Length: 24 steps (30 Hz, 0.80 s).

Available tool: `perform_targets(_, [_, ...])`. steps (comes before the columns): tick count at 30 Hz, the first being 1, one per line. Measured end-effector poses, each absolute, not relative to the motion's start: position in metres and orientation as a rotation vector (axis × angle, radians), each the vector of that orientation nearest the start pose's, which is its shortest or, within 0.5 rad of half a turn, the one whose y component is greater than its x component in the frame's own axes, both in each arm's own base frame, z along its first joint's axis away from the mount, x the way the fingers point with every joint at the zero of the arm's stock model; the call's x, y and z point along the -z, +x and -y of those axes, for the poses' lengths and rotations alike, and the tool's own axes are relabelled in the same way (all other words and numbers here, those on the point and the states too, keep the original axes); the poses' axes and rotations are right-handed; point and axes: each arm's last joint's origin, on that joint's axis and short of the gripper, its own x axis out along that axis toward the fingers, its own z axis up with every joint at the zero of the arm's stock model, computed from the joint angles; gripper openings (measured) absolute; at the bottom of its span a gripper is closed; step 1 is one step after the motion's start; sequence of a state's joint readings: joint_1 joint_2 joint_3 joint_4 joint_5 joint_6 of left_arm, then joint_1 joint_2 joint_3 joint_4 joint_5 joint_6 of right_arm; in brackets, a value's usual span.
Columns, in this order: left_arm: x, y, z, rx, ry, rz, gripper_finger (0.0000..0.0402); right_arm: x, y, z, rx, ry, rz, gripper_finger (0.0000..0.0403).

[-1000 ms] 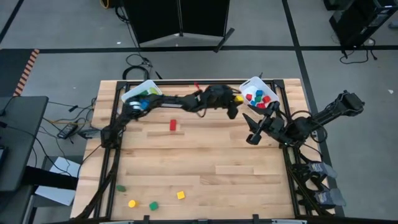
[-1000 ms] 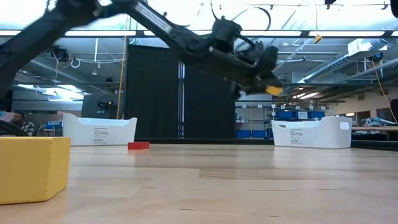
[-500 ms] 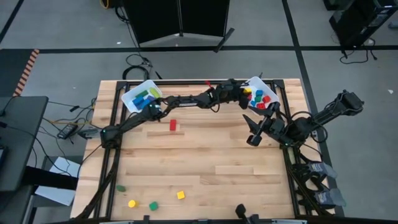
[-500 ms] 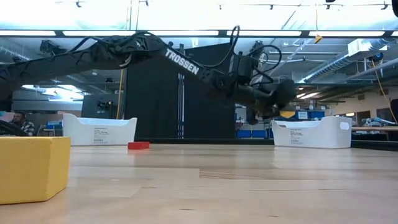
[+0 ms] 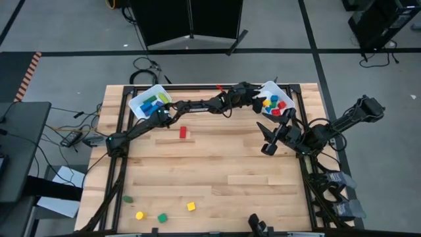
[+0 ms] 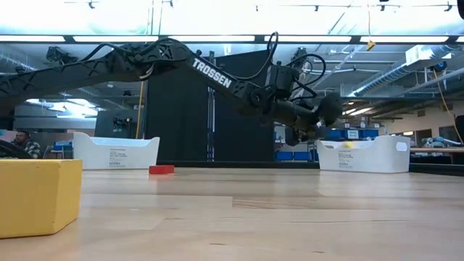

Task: Sort blocks by size
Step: Put the large red block into the left white bin

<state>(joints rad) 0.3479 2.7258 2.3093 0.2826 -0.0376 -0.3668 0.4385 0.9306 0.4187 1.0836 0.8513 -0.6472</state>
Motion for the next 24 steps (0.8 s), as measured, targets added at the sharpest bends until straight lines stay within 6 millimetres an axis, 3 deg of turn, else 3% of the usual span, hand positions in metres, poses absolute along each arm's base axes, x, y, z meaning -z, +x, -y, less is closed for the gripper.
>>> perform_targets(4, [-0.154,0.569,-0.208,-0.341,-0.389,-0.073,0.0281,-0.294,0.171,-0.056,0.526,-0.281,0.308,0.019])
perform_targets(8, [-0.171,0.566,-0.204,-0.311,-0.321,-0.124,0.0262,-0.294,0.171,-0.056,0.524,-0.284,0.302,0.019])
perform_targets(13, [-0.22,0.56,-0.182,-0.358,-0.174,-0.185,0.0158,-0.293,0.172,-0.056,0.518,-0.28,0.293,0.019])
perform_targets(18, [-0.234,0.556,-0.173,-0.262,-0.178,-0.227,0.0017,-0.292,0.172,-0.057,0.508,-0.285,0.296,0.019])
perform_targets(24, [-0.261,0.557,-0.139,-0.186,-0.135,-0.181,0.0005,-0.291,0.173,-0.057,0.495,-0.282,0.284,0.019])
